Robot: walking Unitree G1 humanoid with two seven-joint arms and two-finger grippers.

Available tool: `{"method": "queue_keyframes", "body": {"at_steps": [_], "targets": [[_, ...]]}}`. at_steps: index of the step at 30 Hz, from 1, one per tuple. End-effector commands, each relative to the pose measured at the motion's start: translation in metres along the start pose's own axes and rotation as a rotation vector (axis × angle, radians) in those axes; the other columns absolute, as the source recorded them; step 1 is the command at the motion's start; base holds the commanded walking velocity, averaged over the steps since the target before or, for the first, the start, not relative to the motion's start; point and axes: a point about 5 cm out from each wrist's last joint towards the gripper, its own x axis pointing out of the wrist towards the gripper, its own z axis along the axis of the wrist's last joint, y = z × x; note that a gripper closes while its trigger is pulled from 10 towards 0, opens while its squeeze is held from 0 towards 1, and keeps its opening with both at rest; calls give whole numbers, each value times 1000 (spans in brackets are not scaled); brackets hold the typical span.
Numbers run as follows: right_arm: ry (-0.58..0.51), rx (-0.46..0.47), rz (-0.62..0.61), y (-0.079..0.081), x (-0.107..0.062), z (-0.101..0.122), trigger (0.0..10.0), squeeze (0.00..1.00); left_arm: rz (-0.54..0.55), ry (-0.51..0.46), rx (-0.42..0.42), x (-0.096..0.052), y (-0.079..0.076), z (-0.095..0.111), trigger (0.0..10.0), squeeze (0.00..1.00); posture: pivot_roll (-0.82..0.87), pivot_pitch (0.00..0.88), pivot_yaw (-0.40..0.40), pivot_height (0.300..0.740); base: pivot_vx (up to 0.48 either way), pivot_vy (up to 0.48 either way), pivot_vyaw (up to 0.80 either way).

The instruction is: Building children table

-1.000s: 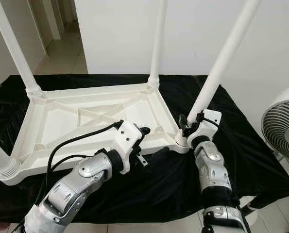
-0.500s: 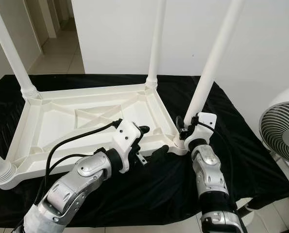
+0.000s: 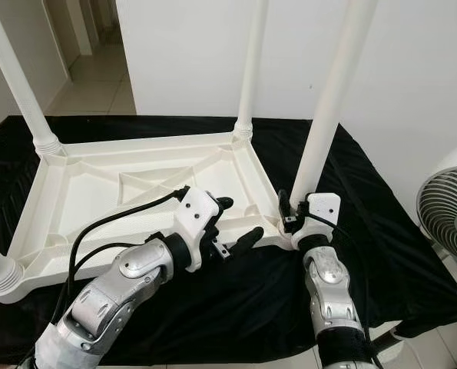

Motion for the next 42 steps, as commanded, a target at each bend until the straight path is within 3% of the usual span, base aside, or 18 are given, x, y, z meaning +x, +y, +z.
{"method": "queue_keyframes", "body": {"at_steps": [1, 9, 13, 21, 42], "targets": [[292, 50, 5, 6, -35, -60, 10000, 0, -39, 4, -4, -2, -2, 1, 10000, 0, 4, 76, 24, 740, 0, 0, 0], [284, 49, 11, 5, -40, -63, 10000, 0, -46, 8, 1, -3, -1, 1, 10000, 0, 7, 78, 30, 740, 0, 0, 0], [387, 72, -31, -2, -38, -73, 10000, 0, -46, 10, 4, -4, -1, 2, 10000, 0, 16, 83, 33, 740, 0, 0, 0], [459, 119, -45, -8, -30, -77, 10000, 0, -40, 9, 4, -6, -1, 3, 10000, 0, 17, 86, 31, 740, 0, 0, 0], [573, 216, -84, -24, -25, -83, 10000, 0, -41, 10, 2, -9, -4, 4, 10000, 0, 21, 83, 24, 740, 0, 0, 0]]}}
